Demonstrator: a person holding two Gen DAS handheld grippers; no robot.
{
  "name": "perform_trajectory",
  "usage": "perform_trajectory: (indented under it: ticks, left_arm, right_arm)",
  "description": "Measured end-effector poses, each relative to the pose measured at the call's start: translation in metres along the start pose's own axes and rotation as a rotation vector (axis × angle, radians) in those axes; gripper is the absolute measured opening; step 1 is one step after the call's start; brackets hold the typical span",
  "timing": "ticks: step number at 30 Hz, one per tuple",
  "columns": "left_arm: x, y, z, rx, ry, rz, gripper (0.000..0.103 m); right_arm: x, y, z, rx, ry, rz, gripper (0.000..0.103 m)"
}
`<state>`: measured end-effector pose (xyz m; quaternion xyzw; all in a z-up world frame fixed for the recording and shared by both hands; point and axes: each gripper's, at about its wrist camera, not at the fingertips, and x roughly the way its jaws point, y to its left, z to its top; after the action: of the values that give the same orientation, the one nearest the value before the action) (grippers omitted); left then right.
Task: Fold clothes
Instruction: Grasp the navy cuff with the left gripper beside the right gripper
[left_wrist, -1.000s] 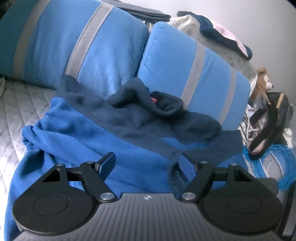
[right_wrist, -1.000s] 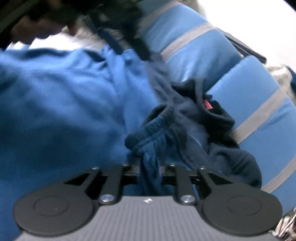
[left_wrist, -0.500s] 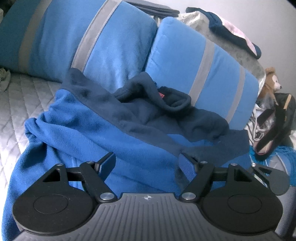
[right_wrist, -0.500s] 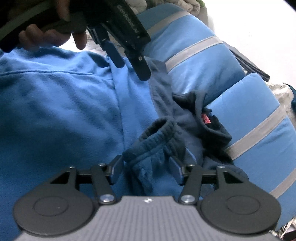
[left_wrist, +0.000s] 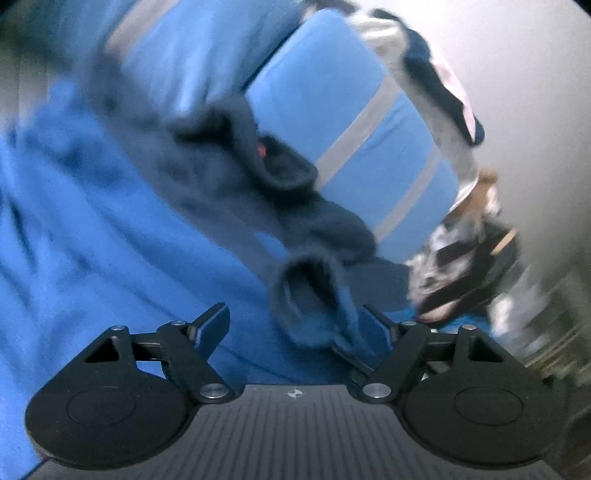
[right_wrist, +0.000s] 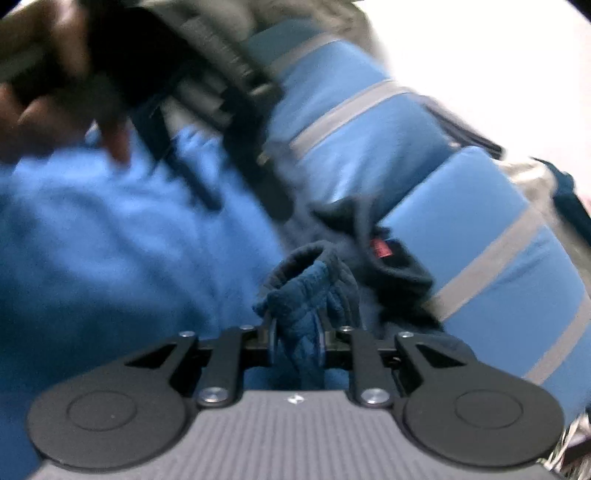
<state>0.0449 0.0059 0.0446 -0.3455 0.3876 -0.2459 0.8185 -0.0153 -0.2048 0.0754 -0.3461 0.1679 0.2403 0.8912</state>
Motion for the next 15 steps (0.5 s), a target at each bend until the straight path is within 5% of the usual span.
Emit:
perform_trajectory:
  ticks: [3,5,15]
  left_arm:
    - [0.02,0.016,-0.001,-0.185,0.114,-0.168,0.077]
    - [0.027,0.02,-0.003,-0.237,0.108,-0.206,0.077]
    - [0.059,0.02,-0.003,-0.261,0.084,-0.114,0.075]
  right_arm:
    - [0.0,-0.006,0.003,0.083,0.0,-0.001,0.021]
    - [0.0,-0.009,0.003,0.132,0.007,0.013,0.021]
    - [-0.013,0.007,-0.001,0.041,-0.016,0.068,0.021]
